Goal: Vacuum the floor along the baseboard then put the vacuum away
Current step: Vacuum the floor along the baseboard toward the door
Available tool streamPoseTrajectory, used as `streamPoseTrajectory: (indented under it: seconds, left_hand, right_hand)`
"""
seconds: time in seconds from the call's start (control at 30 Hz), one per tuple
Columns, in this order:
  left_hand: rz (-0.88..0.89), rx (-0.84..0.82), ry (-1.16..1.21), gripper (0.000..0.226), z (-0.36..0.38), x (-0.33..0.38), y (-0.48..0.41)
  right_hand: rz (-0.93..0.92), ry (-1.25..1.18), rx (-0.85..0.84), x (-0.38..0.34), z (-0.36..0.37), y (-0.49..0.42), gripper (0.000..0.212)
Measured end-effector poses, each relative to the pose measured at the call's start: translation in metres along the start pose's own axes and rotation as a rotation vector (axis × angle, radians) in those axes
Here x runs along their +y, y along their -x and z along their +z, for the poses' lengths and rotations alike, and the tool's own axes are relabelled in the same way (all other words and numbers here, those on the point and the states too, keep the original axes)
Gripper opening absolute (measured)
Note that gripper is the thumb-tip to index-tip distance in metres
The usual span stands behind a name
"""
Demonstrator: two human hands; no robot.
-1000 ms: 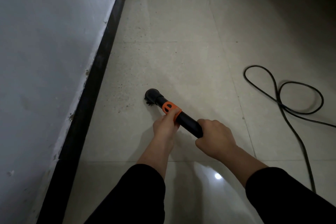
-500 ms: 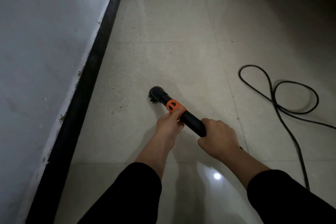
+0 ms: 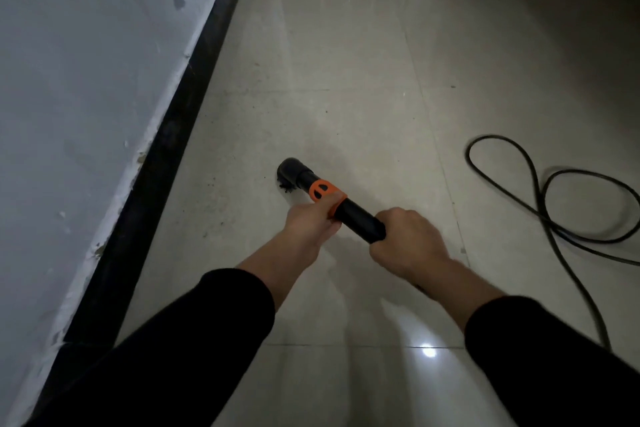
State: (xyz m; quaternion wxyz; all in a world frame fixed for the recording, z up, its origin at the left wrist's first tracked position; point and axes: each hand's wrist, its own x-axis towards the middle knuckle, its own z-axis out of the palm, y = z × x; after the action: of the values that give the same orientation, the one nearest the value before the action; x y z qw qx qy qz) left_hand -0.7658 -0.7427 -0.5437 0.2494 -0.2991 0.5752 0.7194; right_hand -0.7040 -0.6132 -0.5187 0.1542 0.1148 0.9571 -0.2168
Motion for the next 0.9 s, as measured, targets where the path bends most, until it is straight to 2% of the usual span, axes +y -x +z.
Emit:
streamPoseTrajectory:
  seconds: [0.2,0.63,0.9]
  left_hand:
    - [0.025,-0.099,0.097,0.030,-0.021,-0.008,-0.029]
    - [0.024,-0.075,0.123,0.051,-0.065,-0.008,0.001]
    - [0.024,-0.052,0.149,0.055,-0.081,-0.017,0.014]
  right_hand:
    - [-0.067,0.013,0.014,-0.002,0.015,-0.018,0.016]
    - [-0.098,0.004,-0.077,-0.032,0.029,0.003,0.019]
    - [-0.124,0.027,-0.130,-0.035,0.031,0.014,0.024]
